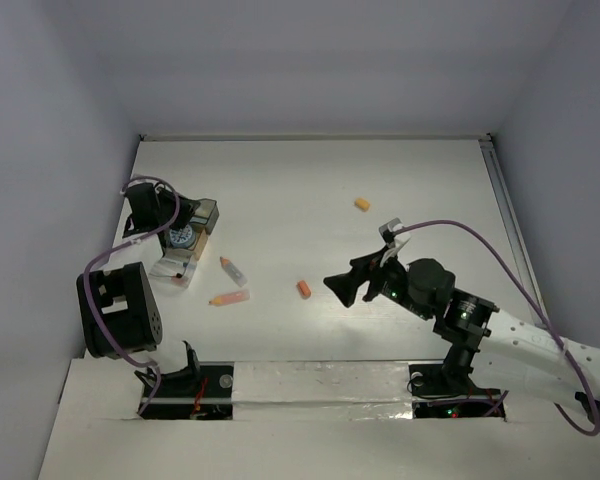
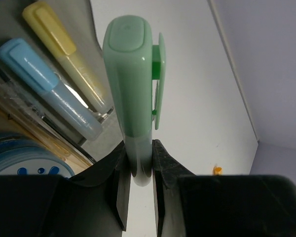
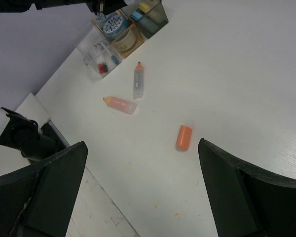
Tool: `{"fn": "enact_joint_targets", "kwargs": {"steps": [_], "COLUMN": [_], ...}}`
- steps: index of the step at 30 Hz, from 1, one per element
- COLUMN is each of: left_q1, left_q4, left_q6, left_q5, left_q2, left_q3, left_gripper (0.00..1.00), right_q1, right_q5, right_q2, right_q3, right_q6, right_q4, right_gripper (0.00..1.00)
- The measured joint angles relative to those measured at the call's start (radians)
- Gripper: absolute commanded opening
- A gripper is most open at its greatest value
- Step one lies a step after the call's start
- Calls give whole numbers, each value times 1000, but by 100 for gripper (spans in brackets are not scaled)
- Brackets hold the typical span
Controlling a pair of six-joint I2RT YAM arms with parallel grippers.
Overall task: Sort the stationery into containers
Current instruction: Place the pen in the storage box.
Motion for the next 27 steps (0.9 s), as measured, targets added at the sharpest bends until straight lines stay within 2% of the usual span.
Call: {"fn": "enact_joint_targets", "kwargs": {"steps": [9, 13, 16, 21, 24, 27], "left_q1": [3, 3, 3, 3, 3, -5], "left_q4": [0, 2, 8, 19, 23, 23], "left_q6": [-31, -40, -48, -55, -55, -50], "left_q5": [-11, -14, -14, -13, -10, 4], "left_q2": [24, 24, 24, 24, 19, -19], "left_q3": [1, 1, 1, 1, 1, 2], "left_gripper": [24, 46, 57, 62, 68, 78], "right_q1": [0, 0, 0, 0, 0, 0], "right_q5": [-19, -23, -27, -29, -29, -34], "right_q2": [31, 31, 33, 34, 41, 78], "right_q3": [0, 1, 11, 35, 40, 48], "right_q6": [-5, -5, -5, -11, -18, -32], "right_q4": [4, 4, 4, 9, 11, 11], "right_gripper": [100, 100, 100, 99, 89, 57]}}
